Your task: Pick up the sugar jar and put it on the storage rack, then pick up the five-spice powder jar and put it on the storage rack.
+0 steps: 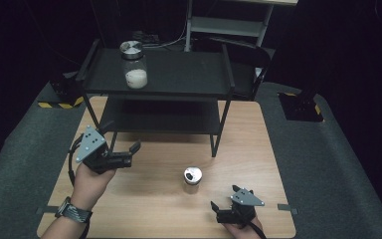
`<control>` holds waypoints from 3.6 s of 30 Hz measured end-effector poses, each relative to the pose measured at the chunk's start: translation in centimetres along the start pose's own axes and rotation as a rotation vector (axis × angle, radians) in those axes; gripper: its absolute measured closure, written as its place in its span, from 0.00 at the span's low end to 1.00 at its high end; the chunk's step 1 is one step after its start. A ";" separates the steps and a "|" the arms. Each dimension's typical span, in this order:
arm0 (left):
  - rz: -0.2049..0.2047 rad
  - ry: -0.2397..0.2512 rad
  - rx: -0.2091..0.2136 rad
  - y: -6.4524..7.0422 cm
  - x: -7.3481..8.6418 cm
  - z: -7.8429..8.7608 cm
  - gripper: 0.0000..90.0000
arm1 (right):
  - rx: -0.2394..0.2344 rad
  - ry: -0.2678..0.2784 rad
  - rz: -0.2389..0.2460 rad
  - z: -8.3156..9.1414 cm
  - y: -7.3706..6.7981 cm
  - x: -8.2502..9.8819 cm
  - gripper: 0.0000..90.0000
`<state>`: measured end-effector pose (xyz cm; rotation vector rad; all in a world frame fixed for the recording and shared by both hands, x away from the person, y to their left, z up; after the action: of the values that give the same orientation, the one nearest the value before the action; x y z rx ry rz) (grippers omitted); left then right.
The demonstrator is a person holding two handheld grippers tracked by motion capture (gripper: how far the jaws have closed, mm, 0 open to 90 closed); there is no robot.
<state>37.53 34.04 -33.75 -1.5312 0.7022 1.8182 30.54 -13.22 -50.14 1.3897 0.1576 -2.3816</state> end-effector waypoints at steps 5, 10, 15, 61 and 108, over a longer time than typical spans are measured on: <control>0.005 -0.027 0.003 0.4 1.2 0.0 0.00 | 0.000 0.001 0.001 0.0 0.0 0.0 0.00; 0.000 -0.061 0.014 0.7 2.4 -0.1 0.00 | 0.000 -0.001 0.002 0.0 0.0 0.0 0.00; 0.024 -0.119 0.038 1.0 5.2 0.0 0.00 | 0.000 -0.001 0.002 0.0 0.0 0.0 0.00; 0.030 -0.332 0.085 3.7 15.7 2.1 0.01 | 0.052 -0.006 -0.004 0.2 -0.6 0.0 0.00; -0.007 -0.348 0.077 4.4 15.6 1.7 0.01 | -0.021 0.111 0.008 0.9 -4.2 -4.5 0.01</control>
<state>31.41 34.65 -48.86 -1.1261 0.5892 1.9613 30.22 -8.41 -46.18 1.5105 0.2063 -2.2905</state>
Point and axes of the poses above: each handheld gripper's, and its own axes: z roughly backward along the jaws, x roughly out of its underside, y roughly to its right, the point moved 8 cm from there along -z, roughly forward along the jaws, and after that the axes turned 14 degrees about x, right-handed, at the moved point
